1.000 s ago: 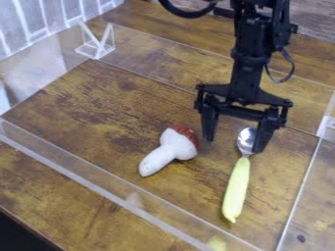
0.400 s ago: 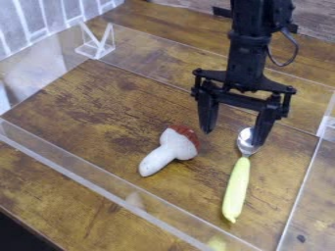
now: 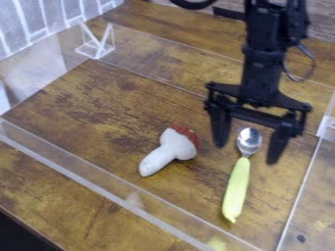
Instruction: Move the green spoon to the right
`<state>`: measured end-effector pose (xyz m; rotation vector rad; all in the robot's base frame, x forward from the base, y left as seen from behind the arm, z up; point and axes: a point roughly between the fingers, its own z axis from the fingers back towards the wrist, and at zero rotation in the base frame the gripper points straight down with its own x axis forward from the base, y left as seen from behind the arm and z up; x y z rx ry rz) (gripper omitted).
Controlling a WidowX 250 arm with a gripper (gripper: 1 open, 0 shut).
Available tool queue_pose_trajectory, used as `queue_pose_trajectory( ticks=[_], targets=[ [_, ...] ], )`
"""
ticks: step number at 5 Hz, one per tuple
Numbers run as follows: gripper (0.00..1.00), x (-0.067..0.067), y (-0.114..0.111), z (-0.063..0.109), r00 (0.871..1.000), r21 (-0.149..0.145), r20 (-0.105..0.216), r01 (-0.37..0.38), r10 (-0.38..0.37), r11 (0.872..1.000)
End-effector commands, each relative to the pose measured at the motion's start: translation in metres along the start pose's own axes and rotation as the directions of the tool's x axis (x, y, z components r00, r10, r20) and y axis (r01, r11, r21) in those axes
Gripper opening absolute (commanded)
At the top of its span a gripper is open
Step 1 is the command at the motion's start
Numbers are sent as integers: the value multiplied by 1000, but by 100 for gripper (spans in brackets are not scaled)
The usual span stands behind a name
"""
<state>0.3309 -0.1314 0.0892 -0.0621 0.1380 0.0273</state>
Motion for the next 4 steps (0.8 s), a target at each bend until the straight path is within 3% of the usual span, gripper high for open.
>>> queue_pose_trajectory(
  ticks=[1,2,3,4],
  targets=[
    [100,-6,-22,19,996,-27,73,49,-47,998],
    [100,-3,-22,14,991,-10,59,120,-119,993],
    [0,-6,-20,9,988,1,36,149,-149,989],
    [100,-8,-16,11,984,11,28,177,-178,984]
  ],
)
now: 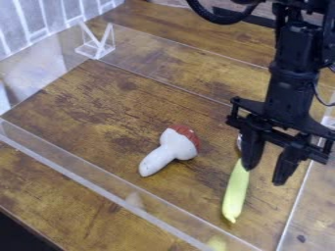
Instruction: Move the green spoon to the right
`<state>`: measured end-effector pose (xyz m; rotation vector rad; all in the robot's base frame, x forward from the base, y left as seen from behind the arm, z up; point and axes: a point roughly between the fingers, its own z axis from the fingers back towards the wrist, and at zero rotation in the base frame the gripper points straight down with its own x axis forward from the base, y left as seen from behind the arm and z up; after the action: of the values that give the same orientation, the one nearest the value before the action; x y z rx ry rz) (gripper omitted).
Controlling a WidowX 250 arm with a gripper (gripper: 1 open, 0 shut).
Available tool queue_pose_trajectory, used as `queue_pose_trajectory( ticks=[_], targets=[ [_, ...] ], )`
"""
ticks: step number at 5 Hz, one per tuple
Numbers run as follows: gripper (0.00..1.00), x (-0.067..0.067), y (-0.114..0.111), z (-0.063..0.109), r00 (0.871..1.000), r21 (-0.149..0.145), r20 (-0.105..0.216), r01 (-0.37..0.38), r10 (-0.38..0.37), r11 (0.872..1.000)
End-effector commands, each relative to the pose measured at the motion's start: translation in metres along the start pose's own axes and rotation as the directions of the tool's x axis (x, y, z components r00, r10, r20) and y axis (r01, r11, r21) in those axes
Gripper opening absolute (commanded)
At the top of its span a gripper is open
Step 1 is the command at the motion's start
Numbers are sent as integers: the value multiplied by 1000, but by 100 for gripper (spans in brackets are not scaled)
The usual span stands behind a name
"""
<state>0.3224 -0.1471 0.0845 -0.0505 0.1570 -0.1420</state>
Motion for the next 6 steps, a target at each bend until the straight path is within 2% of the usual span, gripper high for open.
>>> queue_pose_trajectory(
  ticks=[1,3,4,5,6],
  targets=[
    [100,-4,2,25,998,-3,55,41,-41,999],
    [100,1,12,1,999,-5,3,40,-40,999],
    [100,7,39,26,998,18,58,-14,13,1000],
    [100,13,67,53,989,33,137,-55,50,998],
    [100,26,88,81,973,25,213,-101,94,995]
  ],
)
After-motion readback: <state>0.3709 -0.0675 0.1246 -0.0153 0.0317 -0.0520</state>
